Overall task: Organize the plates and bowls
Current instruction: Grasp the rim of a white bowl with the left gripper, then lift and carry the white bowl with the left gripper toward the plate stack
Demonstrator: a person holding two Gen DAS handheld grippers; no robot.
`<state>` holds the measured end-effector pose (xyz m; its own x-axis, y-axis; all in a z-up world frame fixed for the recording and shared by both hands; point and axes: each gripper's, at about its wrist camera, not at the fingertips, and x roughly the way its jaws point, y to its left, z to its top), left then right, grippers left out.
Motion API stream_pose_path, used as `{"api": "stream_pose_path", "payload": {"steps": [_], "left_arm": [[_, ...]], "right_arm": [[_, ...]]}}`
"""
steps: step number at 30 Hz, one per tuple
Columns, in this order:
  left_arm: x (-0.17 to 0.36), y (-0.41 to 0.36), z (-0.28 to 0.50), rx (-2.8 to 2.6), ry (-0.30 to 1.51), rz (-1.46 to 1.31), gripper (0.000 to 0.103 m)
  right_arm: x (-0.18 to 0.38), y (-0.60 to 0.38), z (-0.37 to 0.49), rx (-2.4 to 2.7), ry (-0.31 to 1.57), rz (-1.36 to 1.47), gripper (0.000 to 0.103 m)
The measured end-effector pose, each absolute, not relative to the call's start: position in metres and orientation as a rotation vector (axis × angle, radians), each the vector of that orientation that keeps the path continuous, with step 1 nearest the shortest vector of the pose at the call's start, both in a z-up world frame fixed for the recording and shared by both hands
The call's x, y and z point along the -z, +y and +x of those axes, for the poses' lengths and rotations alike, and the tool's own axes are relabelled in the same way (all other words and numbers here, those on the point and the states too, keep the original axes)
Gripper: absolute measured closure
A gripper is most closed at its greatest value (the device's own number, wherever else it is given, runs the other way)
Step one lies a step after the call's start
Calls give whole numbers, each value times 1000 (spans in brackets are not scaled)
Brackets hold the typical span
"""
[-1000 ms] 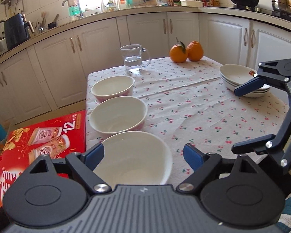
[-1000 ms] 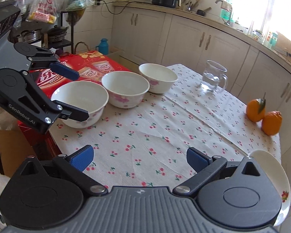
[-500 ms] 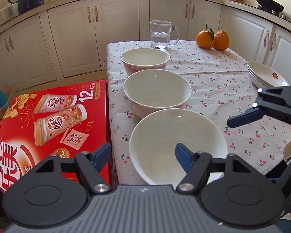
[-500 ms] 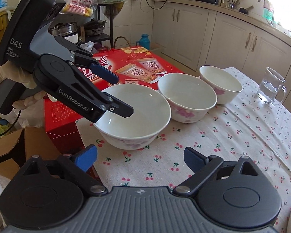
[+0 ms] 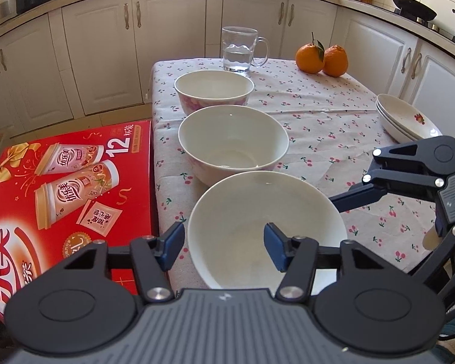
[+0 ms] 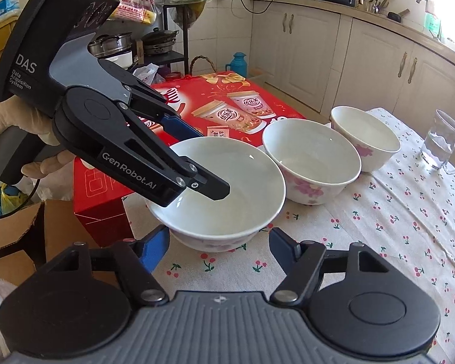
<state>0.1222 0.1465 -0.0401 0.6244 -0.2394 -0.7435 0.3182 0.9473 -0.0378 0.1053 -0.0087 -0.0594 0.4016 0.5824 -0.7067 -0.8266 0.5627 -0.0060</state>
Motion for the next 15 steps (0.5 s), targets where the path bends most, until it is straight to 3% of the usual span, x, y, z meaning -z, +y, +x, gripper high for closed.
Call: {"api": "stream_pose_path", "payload": {"steps": [2, 15], "left_arm": [[40, 146, 123, 331, 843, 99, 54], [37, 144, 121, 335, 841, 110, 54]], "right_arm": [[60, -9, 106, -924, 717, -387, 27], [58, -9, 103, -930, 708, -383, 30]]}}
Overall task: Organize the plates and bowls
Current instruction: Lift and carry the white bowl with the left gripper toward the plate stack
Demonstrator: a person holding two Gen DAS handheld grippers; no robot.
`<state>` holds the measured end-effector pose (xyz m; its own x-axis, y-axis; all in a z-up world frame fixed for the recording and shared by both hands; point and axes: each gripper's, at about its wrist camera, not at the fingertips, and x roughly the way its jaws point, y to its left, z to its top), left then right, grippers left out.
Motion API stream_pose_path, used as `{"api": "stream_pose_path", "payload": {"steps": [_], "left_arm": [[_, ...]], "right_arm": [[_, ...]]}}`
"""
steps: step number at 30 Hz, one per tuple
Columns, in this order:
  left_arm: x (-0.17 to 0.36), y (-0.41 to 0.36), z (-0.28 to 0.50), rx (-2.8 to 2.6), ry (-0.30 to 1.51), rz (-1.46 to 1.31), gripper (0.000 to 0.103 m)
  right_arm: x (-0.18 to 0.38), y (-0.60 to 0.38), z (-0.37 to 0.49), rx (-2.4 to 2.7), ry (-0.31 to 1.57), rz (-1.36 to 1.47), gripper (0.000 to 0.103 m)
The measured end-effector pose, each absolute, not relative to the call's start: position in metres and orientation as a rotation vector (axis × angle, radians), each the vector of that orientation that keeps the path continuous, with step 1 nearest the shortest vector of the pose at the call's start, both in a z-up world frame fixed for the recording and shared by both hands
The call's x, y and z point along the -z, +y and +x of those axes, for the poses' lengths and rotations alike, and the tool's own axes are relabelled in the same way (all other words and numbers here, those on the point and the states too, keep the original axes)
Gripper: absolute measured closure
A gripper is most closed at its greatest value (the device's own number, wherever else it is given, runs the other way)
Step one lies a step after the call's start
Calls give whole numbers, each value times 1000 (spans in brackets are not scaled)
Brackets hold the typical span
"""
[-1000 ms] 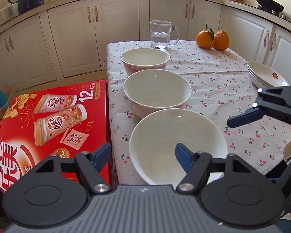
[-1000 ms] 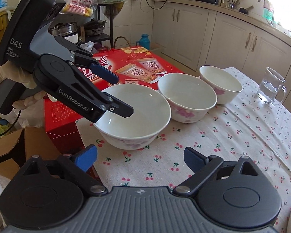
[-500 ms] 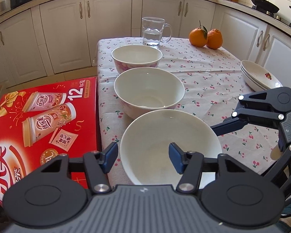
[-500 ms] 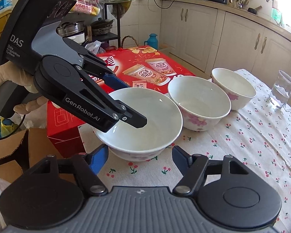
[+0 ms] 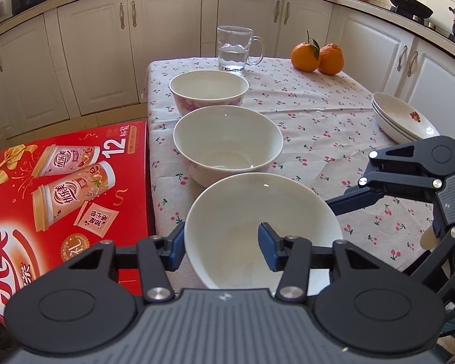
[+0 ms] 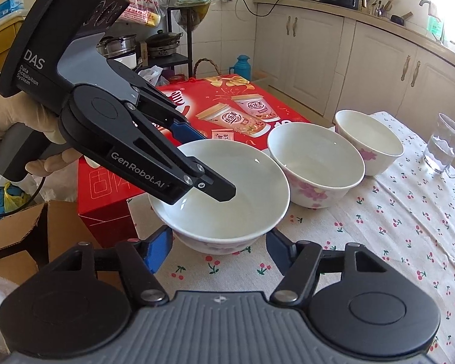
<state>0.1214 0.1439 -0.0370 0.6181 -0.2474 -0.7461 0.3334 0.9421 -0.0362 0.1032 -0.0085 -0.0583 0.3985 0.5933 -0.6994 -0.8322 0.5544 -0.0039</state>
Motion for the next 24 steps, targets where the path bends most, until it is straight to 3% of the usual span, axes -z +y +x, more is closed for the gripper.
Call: {"api": "stream_pose_path", "payload": {"steps": [24], "left_arm": [[24, 84, 126, 458, 796, 166, 54]], "right_arm": [[40, -66, 88, -819, 691, -326, 30]]}}
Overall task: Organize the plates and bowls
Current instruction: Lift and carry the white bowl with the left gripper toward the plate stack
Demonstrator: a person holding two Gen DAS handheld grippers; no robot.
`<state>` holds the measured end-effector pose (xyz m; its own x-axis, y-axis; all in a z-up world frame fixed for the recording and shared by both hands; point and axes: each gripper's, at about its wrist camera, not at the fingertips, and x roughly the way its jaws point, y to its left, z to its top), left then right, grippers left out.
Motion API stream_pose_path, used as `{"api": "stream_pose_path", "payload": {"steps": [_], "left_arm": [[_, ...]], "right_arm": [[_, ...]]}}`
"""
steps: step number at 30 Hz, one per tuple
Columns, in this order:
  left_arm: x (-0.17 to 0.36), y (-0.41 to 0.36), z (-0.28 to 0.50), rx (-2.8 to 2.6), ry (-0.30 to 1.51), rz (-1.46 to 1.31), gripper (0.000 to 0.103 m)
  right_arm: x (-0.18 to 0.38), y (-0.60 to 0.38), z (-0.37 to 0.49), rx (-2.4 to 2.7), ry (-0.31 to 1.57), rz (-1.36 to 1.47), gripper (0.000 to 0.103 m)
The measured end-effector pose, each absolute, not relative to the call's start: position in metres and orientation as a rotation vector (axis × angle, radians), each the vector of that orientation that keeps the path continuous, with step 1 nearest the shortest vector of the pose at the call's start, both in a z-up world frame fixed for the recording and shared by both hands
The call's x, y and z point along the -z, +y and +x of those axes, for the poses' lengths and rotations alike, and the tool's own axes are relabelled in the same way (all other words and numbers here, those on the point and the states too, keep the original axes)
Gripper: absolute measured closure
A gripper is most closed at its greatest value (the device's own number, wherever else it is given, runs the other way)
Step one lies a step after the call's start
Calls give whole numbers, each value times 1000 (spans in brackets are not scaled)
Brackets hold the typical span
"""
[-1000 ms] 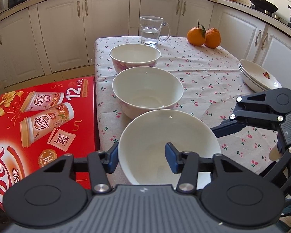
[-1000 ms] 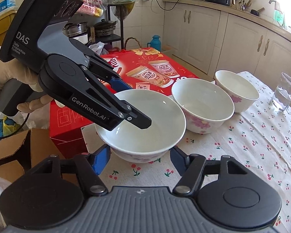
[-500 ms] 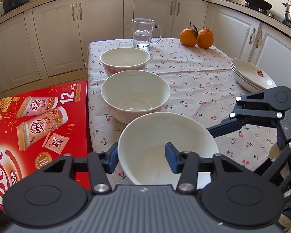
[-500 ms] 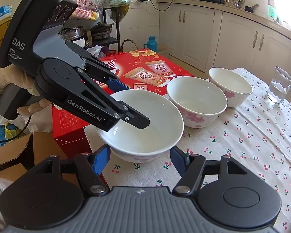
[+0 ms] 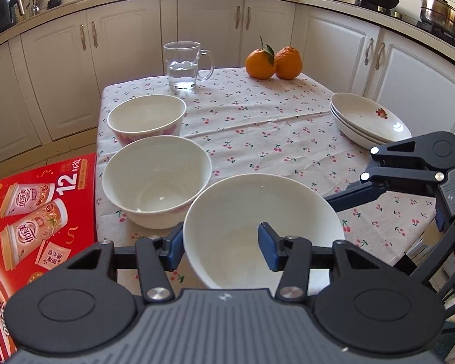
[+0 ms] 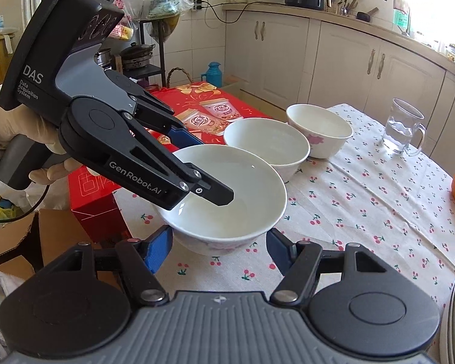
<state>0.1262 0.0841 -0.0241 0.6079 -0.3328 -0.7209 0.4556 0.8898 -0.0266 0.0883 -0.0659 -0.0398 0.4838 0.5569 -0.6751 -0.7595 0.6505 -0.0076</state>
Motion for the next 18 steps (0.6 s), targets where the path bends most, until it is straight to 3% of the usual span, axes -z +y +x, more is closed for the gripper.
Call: {"api": "stream_pose_path", "payload": {"steps": [18], "left_arm": [[30, -2, 173, 634, 773, 231, 54]], "right_arm": [[41, -149, 103, -628, 703, -253, 30]]}}
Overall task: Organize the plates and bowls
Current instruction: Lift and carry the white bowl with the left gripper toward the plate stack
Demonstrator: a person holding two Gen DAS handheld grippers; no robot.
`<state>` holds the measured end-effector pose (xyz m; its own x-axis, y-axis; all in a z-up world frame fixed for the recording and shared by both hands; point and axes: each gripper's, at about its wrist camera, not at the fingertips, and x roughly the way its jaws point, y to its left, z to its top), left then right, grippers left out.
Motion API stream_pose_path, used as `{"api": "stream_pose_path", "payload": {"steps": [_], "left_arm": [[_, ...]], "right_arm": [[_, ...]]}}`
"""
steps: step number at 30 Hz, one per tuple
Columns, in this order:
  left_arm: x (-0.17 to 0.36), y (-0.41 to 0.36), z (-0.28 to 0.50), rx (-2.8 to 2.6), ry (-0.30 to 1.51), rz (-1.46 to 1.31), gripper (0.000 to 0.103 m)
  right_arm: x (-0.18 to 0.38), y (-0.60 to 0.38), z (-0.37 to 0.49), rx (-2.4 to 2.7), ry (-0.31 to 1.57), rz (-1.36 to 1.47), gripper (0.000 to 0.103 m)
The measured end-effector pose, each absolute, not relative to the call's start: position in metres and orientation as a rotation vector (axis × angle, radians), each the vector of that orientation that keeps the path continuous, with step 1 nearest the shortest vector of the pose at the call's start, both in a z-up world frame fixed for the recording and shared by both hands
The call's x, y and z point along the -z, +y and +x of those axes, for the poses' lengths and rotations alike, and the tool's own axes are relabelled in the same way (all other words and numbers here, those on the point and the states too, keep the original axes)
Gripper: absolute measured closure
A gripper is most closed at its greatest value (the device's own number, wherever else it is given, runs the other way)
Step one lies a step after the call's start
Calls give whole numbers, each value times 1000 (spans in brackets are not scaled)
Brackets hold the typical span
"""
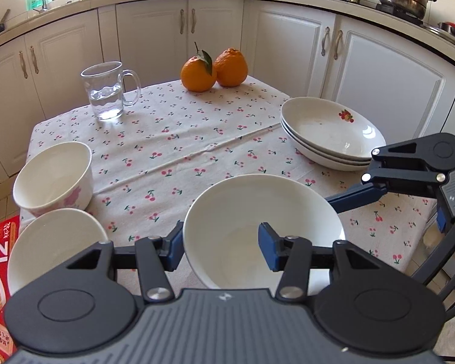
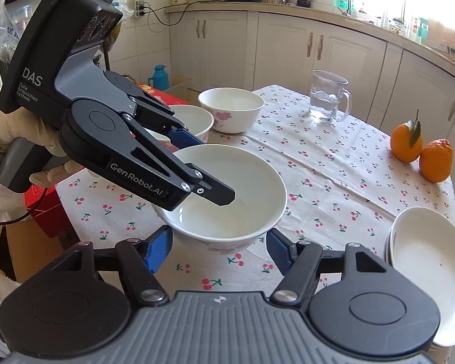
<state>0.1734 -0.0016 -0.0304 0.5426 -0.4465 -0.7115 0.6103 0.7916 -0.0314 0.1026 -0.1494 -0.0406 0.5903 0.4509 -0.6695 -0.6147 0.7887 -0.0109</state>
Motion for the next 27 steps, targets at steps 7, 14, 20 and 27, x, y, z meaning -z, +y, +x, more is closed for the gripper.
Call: {"api": "stream_pose_path", "payload": {"steps": [7, 14, 20, 27], "left_arm": [[35, -18, 184, 671, 751, 221, 54], [44, -23, 190, 690, 762, 198, 54], [50, -22, 189, 690, 778, 171, 54], [50, -18, 185, 697, 774, 153, 44]], "right_arm": [[45, -166, 112, -581, 712, -247, 30], [53, -172, 117, -557, 731, -236, 30], [54, -173, 115, -554, 737, -236, 30], [55, -171, 113, -561, 736, -231, 26]]}}
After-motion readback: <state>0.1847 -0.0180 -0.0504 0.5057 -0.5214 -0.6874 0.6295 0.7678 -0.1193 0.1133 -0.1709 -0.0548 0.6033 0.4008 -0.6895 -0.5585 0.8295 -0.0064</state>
